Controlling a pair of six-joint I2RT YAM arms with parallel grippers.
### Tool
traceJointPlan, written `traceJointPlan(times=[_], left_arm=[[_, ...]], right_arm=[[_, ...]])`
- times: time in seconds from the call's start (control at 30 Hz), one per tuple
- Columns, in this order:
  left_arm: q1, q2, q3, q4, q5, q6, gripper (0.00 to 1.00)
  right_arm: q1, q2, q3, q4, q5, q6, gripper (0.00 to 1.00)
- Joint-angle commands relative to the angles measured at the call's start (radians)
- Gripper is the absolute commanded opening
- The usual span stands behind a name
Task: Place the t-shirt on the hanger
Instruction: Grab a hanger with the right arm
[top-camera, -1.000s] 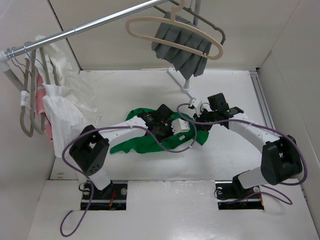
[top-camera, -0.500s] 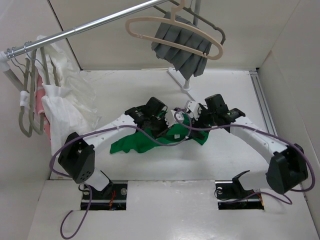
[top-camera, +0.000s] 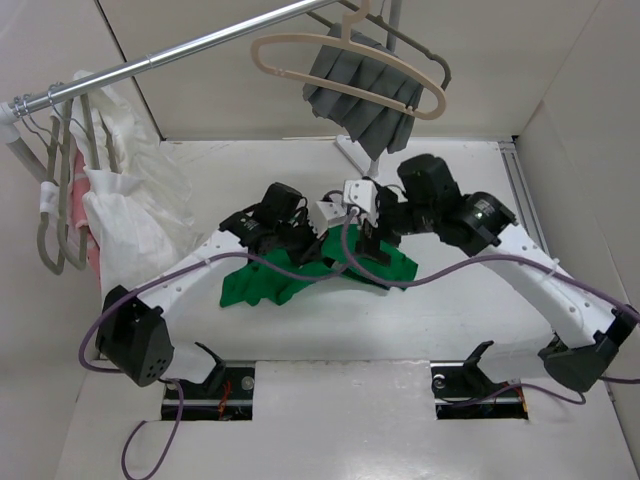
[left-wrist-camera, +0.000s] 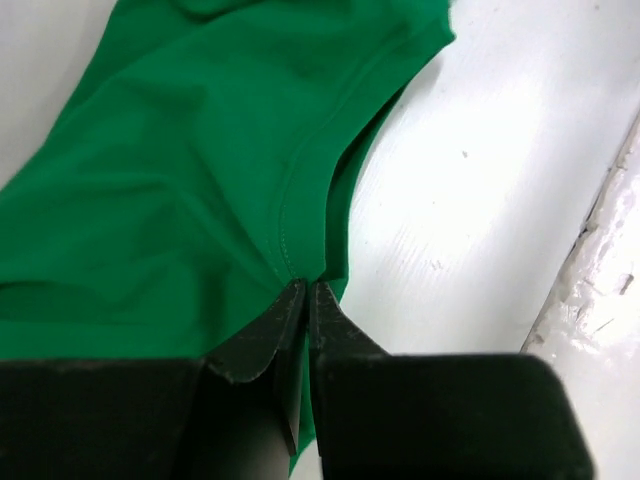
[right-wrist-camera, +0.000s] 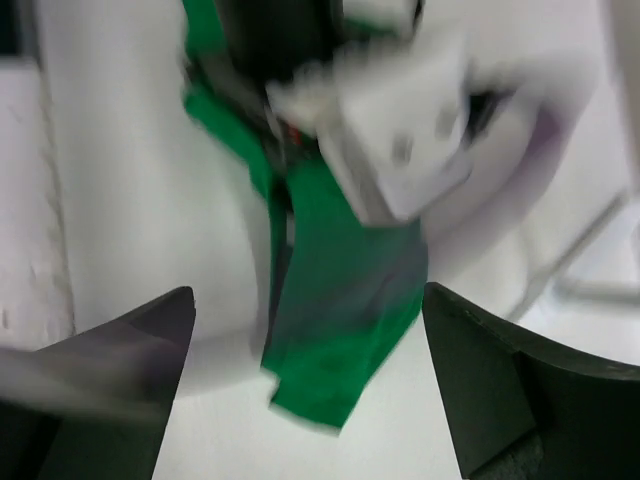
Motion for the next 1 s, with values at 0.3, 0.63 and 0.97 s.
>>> traceJointPlan(times=[0.3,0.63,0.97], left_arm=[[0.035,-0.058,-0.057,0.011,-0.035,-0.034,0.00],[0.112,-0.118,-0.057,0.043,-0.018,-0.041,0.00],[0.112,-0.127,-0.076,0.034,-0.038,-0.019,0.00]], right_arm=[[-0.096,0.264,0.777,0.121,-0.096,-0.062,0.90],[-0.291,0.387,0.838,0.311,-0.165,-0.021,0.87],[-0.322,0.340,0.764,0.441,-0.228,-0.020,0.86]])
